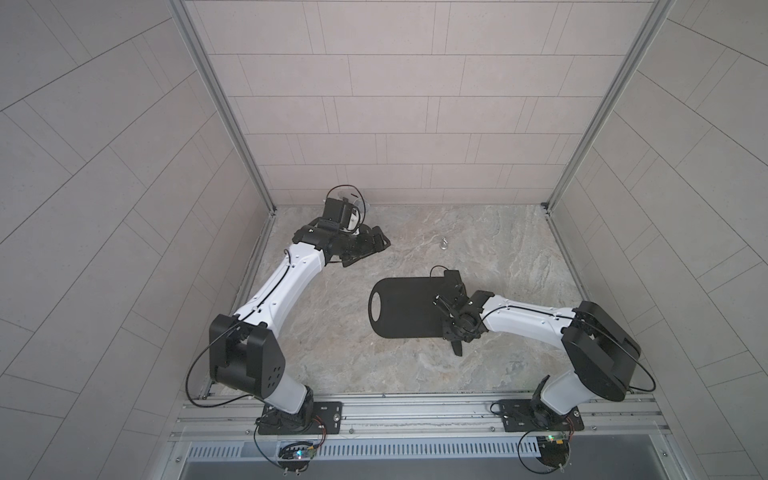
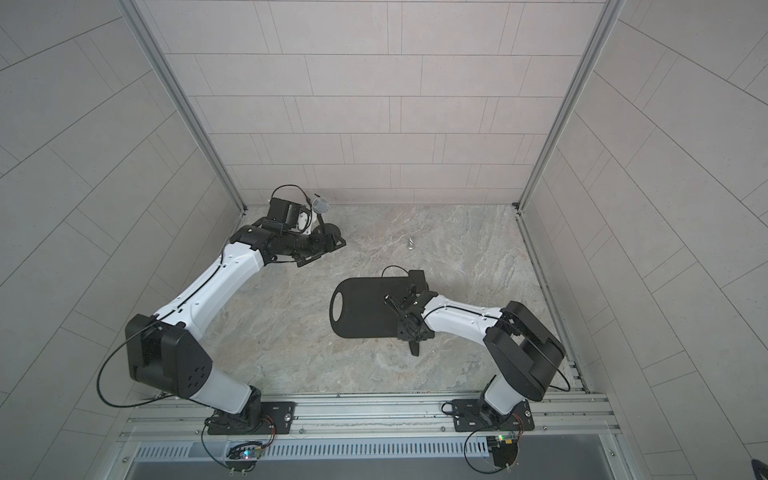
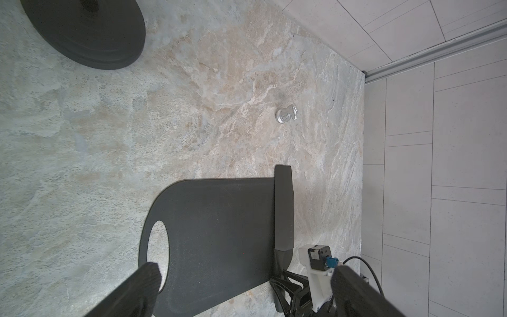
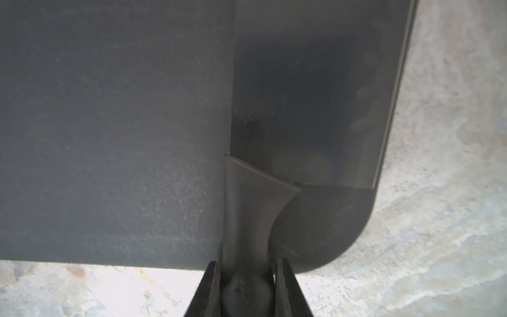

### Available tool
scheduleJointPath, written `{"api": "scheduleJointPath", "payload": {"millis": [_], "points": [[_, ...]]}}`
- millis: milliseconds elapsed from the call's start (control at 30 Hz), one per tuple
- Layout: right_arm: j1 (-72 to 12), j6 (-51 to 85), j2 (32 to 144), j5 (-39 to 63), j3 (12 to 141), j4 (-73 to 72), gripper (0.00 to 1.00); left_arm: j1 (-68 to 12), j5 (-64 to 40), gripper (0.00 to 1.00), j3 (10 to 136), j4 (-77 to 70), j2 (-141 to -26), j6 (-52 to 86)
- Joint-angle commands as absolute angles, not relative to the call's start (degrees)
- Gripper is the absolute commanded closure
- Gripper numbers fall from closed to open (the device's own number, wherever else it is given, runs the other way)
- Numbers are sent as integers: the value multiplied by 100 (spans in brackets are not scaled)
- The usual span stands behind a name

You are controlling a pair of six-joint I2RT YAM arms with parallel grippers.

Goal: Align the knife with the edge of the cutting board
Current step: Adjust the knife at the edge of the cutting board.

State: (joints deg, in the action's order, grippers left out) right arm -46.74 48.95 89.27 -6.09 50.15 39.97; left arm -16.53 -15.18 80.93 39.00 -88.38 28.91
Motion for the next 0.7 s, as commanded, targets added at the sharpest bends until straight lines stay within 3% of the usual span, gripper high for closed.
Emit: {"api": "scheduleJointPath", "payload": {"millis": [0, 667], "points": [[-4773, 5045, 8707, -762, 5087, 4190, 92, -1680, -1519, 0, 8007, 3895, -8844, 2794], [-5079, 5377, 8411, -817, 4827, 4243, 93, -1730, -1426, 0, 8018, 3935, -8847, 2759]]}}
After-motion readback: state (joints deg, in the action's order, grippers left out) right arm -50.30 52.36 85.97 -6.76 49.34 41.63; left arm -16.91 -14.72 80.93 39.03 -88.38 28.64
